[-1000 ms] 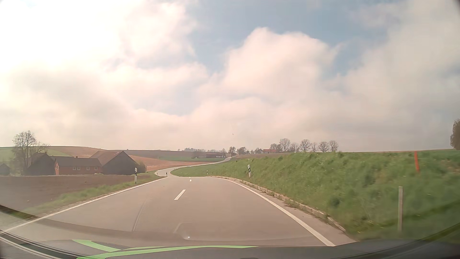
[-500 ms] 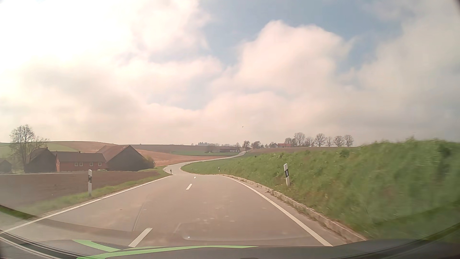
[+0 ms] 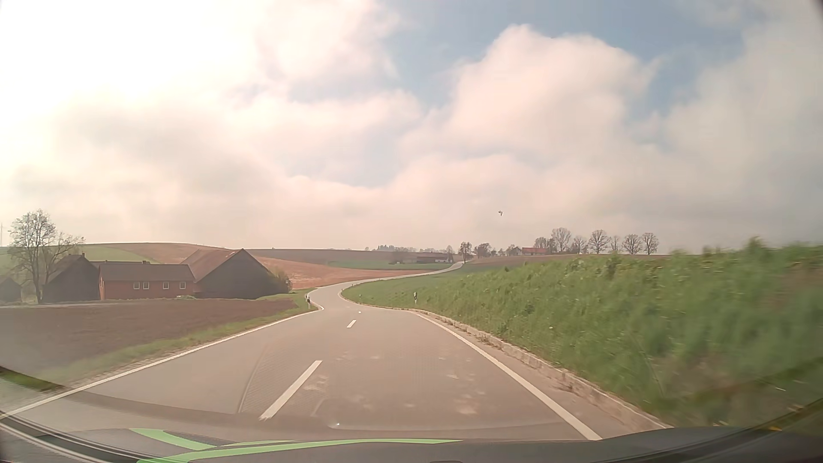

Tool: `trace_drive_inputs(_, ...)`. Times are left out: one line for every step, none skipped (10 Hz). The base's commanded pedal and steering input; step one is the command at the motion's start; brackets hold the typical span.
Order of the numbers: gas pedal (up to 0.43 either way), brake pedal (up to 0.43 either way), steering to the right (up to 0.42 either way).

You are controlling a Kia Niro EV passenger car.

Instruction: Follow the waypoints while adhering to traffic rules and regulations

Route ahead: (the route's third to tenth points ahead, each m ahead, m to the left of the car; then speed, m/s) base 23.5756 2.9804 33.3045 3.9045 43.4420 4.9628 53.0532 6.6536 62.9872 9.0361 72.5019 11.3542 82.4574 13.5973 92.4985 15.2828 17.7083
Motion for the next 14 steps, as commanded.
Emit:
trace_drive_inputs(0.319,0.000,-0.023)
trace_drive_inputs(0.319,0.000,-0.021)
trace_drive_inputs(0.311,0.000,-0.020)
trace_drive_inputs(0.287,0.000,-0.019)
trace_drive_inputs(0.280,0.000,-0.015)
trace_drive_inputs(0.260,0.000,-0.013)
trace_drive_inputs(0.248,0.000,-0.012)
trace_drive_inputs(0.228,0.000,-0.012)
trace_drive_inputs(0.228,0.000,-0.012)
trace_drive_inputs(0.220,0.000,-0.015)
trace_drive_inputs(0.209,0.000,-0.017)
trace_drive_inputs(0.209,0.000,-0.019)
trace_drive_inputs(0.197,0.000,-0.019)
trace_drive_inputs(0.189,0.000,-0.020)
